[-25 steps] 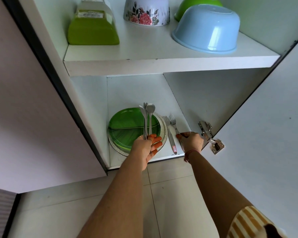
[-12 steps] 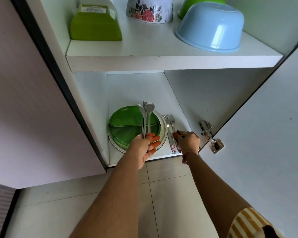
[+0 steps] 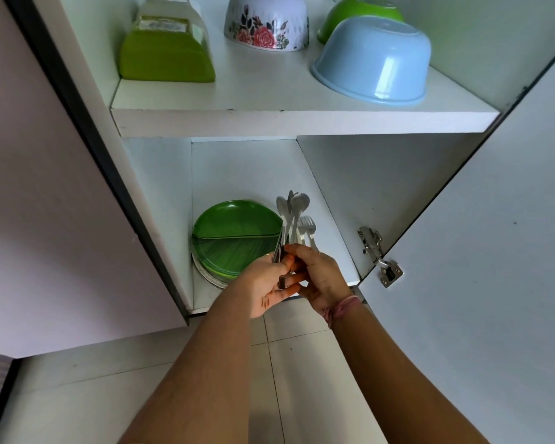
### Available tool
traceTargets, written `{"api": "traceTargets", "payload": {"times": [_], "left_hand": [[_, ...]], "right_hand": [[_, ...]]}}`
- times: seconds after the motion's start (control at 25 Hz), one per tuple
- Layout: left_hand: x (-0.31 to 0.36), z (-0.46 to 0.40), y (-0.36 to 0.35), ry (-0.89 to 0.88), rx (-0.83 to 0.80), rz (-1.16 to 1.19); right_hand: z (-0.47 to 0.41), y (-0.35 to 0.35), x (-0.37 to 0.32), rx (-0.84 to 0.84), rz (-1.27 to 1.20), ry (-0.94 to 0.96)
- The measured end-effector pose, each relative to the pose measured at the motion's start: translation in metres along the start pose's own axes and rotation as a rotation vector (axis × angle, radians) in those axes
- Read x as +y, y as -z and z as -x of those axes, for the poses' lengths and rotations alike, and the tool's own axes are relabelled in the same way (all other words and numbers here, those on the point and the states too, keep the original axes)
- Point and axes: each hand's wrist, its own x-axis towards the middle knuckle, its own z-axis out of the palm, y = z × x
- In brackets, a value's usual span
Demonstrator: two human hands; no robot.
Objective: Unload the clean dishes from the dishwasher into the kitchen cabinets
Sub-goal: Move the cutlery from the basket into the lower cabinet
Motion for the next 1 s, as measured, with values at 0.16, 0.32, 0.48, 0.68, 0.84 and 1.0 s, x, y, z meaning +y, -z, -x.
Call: {"api": "traceTargets", "payload": {"times": [0.16,0.32,0.48,0.68,0.84,1.0], "left_hand": [[0.003,0.0,-0.008,-0.018,0.011,0.018],[0.002,-0.002,-0.006,-0.032,0.136,-0.063],[0.006,-0.001,-0.002,-0.046,0.173,-0.09],[0.007,0.002,-0.004,-0.072,0.137,-0.081],[0.009,0.004,0.001,-0.068,0.129,-0.046],[0.009,0.004,0.001,-0.056,0.114,0.037]], "right_hand": [[-0.009,0.01,-0.006,0.105,-0.168,0.13],[-0.041,0.036,-0.003,0.368,0.126,0.275],[-0.064,0.056,0.009,0.517,0.65,0.351],[-0.075,0.068,0.014,0.51,0.764,0.338],[-0.078,0.072,0.017,0.518,0.721,0.344],[-0.081,0.069,0.022,0.557,0.662,0.334]]}}
